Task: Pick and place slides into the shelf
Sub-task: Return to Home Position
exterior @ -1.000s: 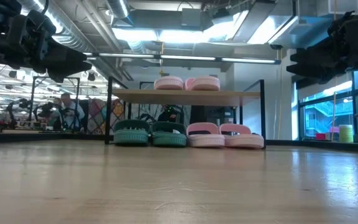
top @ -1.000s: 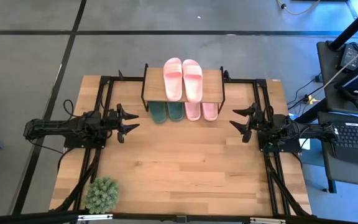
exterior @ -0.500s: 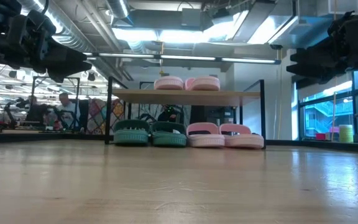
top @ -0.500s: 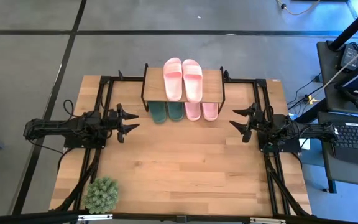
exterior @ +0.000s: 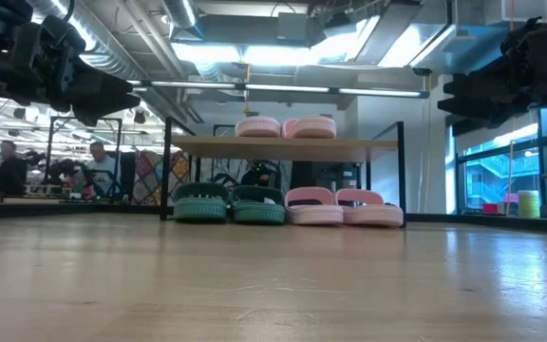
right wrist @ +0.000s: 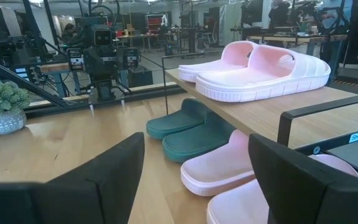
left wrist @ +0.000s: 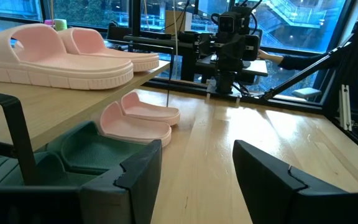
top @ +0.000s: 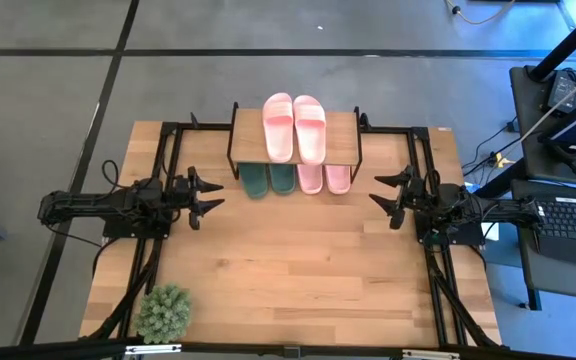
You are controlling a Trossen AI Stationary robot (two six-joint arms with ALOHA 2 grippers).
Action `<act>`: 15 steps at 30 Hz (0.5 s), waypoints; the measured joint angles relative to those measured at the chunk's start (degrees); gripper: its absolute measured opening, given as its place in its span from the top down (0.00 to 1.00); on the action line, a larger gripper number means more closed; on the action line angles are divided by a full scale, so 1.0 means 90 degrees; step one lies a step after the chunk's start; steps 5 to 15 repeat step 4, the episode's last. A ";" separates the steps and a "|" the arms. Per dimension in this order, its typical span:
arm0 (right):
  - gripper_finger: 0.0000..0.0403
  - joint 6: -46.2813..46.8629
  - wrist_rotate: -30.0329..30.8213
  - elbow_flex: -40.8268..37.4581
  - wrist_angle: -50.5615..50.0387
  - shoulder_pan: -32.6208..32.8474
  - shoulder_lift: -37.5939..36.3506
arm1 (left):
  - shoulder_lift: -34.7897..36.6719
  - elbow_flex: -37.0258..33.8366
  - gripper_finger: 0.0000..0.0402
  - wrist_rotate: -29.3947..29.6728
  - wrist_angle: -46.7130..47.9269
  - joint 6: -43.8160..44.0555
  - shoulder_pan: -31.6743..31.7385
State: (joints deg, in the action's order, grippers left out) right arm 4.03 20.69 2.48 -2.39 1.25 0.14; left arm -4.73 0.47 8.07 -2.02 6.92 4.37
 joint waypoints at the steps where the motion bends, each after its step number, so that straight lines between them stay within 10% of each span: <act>1: 0.29 0.0000 0.0001 0.0000 0.0001 0.0000 0.0000 | 0.0000 0.0000 0.52 -0.0001 0.0000 0.0000 0.0000; 15: 0.29 0.0000 0.0000 0.0000 0.0000 -0.0002 0.0000 | 0.0000 0.0000 0.52 -0.0001 0.0000 0.0000 -0.0001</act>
